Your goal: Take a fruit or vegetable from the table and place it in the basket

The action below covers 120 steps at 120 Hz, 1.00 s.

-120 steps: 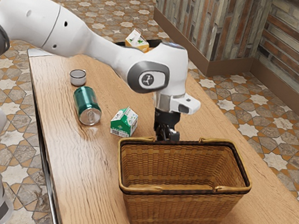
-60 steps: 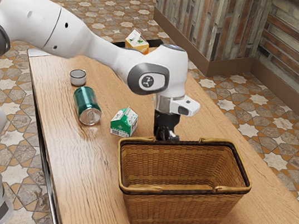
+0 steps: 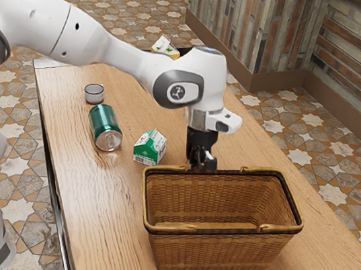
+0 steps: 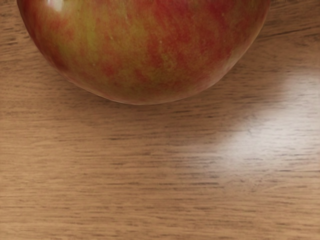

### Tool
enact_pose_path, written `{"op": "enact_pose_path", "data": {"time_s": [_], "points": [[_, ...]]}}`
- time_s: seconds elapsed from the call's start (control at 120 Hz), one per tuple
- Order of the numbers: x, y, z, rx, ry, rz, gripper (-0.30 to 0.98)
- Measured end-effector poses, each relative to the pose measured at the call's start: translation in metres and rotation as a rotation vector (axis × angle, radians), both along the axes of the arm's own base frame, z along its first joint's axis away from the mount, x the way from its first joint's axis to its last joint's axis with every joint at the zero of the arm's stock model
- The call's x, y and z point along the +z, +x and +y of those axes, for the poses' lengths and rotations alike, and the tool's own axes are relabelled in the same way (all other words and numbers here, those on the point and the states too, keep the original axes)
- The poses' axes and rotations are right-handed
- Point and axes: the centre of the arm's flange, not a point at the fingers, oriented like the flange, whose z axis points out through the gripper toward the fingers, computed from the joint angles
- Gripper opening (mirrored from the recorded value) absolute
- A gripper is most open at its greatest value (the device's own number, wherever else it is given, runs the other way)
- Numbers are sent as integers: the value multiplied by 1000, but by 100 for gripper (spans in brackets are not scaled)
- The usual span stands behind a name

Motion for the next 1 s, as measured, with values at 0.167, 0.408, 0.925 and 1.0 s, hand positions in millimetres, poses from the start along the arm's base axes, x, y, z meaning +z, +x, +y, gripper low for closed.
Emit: {"op": "enact_pose_path", "data": {"time_s": [0.167,0.408,0.925,1.0], "points": [[7,-2,1,-7,14,-7,29],[11,-6,-7,-42,61,2,31],[20,-10,7,-36,131,33,33],[25,-8,6,-36,135,29,32]]}}
